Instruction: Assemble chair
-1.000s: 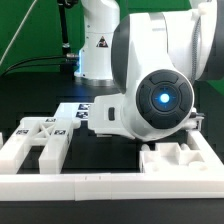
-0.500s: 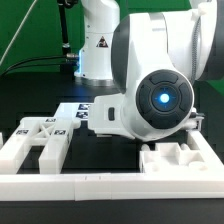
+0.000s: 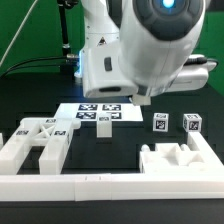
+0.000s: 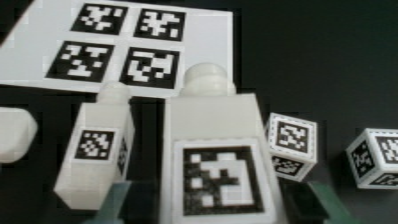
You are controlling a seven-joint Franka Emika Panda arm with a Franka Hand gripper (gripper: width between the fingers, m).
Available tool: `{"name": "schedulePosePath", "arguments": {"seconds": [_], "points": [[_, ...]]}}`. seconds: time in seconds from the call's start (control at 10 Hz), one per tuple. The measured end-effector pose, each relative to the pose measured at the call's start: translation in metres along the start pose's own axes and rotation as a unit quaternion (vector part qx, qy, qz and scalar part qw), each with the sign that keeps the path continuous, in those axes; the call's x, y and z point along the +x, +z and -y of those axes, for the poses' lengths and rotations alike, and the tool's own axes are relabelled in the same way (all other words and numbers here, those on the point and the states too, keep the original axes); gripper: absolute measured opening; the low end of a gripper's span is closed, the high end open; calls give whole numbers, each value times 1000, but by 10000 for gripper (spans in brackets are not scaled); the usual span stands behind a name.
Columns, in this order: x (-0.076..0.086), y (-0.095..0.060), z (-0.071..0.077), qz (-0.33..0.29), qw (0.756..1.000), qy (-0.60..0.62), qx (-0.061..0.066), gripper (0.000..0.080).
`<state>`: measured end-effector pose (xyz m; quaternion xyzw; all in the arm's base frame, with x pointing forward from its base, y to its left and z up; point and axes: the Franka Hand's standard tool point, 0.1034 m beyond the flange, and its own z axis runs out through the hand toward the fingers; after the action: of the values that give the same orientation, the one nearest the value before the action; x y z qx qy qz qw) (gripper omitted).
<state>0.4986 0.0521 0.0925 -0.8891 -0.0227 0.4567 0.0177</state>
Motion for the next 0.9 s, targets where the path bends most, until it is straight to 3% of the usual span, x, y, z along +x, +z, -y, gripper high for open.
{"name": "schedulePosePath", "arguments": {"seconds": [0.2, 0.4, 0.5, 0.6, 0.7, 0.8, 0.9], "points": [[16, -8, 1, -86, 996, -3, 0, 284], [16, -15, 2, -164, 986, -3, -1, 284], [10, -37, 12, -185, 983, -9, -1, 284], [10, -69, 27, -233, 972, -18, -5, 285], [4, -80, 40, -249, 968, -19, -7, 285], [10, -84, 49, -284, 959, -8, -5, 285], [11, -84, 49, -311, 950, -13, -6, 285]]}}
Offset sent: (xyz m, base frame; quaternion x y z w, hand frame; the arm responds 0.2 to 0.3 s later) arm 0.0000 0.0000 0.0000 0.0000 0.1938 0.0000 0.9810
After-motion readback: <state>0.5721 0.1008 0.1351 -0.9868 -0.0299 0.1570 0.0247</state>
